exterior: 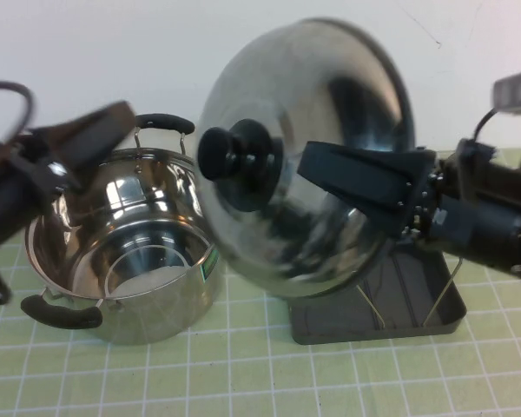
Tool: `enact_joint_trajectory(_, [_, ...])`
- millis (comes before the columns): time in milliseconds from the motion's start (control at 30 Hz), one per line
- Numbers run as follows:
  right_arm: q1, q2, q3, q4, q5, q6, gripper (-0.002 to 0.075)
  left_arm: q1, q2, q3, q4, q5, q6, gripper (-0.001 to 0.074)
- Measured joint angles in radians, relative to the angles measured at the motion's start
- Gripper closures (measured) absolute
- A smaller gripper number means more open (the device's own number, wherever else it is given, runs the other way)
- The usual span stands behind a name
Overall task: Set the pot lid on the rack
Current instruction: Place the pot lid on the pot rack
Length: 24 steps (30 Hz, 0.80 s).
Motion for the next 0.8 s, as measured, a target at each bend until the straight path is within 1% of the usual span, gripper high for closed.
enact_joint_trajectory(67, [-0.012,-0.052,-0.025,-0.1,0.089,0.0,0.0601,0.053,-0.018,0.0,0.013,0.0,-0.039,0.0241])
enact_joint_trajectory(167, [-0.013,-0.126,-0.08,-0.343,0.294,0.047,0.0601,0.11,-0.04,0.0,0.038,0.0,-0.064,0.032])
enact_joint_trajectory(267, [-0.013,-0.175,-0.141,-0.617,0.469,0.181,0.0601,0.132,-0.056,0.0,0.073,0.0,-0.073,0.0409])
enact_joint_trajectory(367, [-0.013,-0.185,-0.175,-0.811,0.563,0.319,0.0601,0.135,-0.058,0.0,0.126,-0.005,-0.077,0.0494])
enact_joint_trajectory(467, [-0.014,-0.165,-0.183,-0.88,0.598,0.384,0.0601,0.137,-0.058,0.0,0.174,-0.005,-0.077,0.0554])
enact_joint_trajectory(567, [-0.014,-0.131,-0.184,-0.891,0.625,0.404,0.0601,0.137,-0.06,0.0,0.202,-0.007,-0.077,0.0594])
enact_joint_trajectory(800, [-0.014,-0.05,-0.184,-0.898,0.664,0.416,0.0601,0.137,-0.06,0.0,0.225,-0.007,-0.075,0.0654])
